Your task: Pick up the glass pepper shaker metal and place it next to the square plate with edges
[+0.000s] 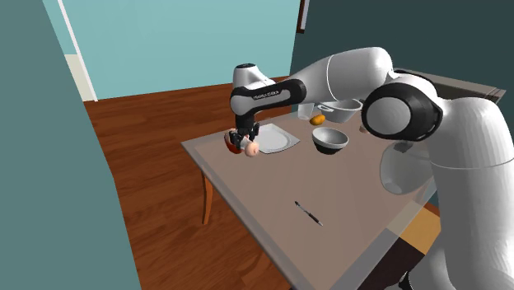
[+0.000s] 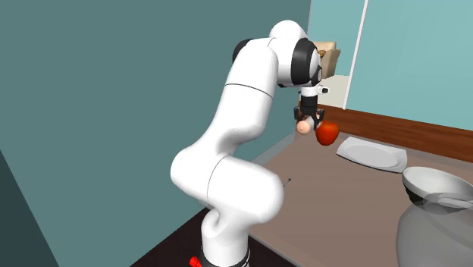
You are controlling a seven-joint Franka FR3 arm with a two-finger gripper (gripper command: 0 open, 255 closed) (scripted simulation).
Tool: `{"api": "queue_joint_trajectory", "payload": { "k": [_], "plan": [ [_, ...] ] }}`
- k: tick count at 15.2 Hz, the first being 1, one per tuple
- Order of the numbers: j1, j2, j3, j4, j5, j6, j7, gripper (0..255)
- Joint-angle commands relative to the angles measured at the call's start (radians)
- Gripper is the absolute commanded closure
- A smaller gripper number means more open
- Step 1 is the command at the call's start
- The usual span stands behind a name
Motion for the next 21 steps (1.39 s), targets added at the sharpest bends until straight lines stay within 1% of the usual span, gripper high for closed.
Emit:
{"api": "queue_joint_trajectory", "payload": {
  "k": [1,15,21],
  "plan": [
    [0.0,0.008,0.0,-0.014,-0.001,0.022,0.001,255],
    [0.0,0.089,-0.003,-0.075,-0.007,0.164,0.015,255],
    [0.0,0.089,-0.003,-0.075,-0.008,0.164,0.015,255]
  ]
}}
